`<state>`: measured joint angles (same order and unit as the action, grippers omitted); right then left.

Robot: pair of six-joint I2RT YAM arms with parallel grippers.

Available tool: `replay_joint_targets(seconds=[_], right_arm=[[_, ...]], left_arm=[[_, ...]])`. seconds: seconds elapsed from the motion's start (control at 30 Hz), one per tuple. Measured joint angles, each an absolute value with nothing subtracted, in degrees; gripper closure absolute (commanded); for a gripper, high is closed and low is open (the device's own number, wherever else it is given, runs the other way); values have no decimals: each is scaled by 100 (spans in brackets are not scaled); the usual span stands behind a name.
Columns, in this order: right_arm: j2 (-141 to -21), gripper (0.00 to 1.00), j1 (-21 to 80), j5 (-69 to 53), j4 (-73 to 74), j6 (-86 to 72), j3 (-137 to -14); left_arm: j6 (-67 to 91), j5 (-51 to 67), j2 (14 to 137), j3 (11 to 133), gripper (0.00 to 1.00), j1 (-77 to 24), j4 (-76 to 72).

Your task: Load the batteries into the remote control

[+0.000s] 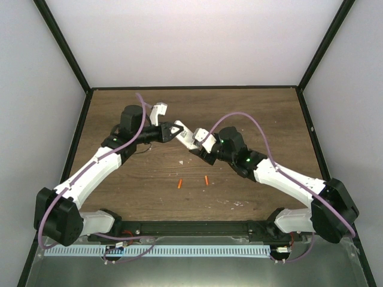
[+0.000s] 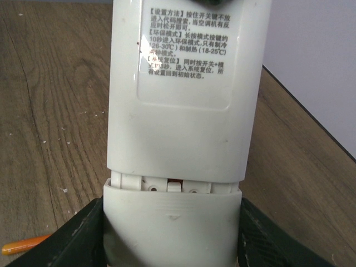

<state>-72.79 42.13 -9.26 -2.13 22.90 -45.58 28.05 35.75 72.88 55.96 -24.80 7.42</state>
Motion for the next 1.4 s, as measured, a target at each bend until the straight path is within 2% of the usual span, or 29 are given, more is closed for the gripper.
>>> replay_joint_targets(seconds=[0.63,0.97,1.17,1.4], right_arm=[[-7765,55,4139,-803,484,2187,-4488],[-8733,54,2936,-386,967,1396,-4812],[-8971,53,2679,-89,1339,910,-4998],[-9164,52,2314,156,1608,523,-5004]], left_arm=[[2497,2228,6934,5767,100,-2366,1035],[2458,2386,6923,5710,100,-2250,1188],[2847,2521,6573,4628,100,-2215,729],[3911,2403,6088,3017,100,-2182,-552]])
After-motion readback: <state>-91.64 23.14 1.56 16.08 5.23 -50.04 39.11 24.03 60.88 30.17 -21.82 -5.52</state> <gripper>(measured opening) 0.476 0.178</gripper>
